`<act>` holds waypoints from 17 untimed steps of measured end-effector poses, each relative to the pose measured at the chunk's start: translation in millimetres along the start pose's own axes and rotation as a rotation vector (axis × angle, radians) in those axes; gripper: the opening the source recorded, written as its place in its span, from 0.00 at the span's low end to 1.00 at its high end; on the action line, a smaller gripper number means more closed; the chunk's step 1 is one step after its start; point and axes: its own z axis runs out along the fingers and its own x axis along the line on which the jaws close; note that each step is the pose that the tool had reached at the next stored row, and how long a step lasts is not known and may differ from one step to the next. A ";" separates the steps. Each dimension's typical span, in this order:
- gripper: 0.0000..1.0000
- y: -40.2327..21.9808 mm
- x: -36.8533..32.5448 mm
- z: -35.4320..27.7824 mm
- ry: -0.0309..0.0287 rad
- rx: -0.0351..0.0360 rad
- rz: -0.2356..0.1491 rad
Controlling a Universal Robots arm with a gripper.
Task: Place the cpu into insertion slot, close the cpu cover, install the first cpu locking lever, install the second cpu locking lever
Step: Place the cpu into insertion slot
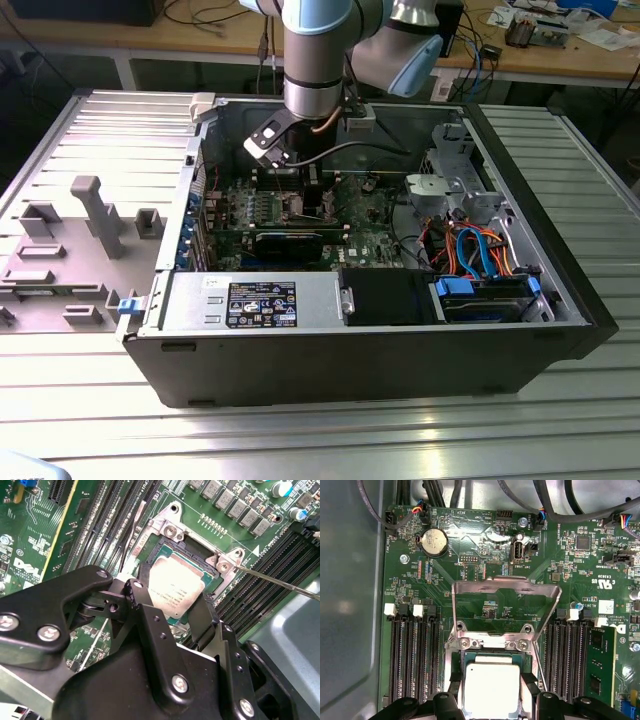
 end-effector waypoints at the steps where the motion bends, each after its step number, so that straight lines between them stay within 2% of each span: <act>1: 0.55 0.0 0.0 0.0 0.0000 0.0000 0.000; 6: 0.55 -2.0 0.3 0.0 0.0000 0.0000 0.000; 17: 0.55 -0.4 0.9 0.4 0.0000 0.0000 0.000</act>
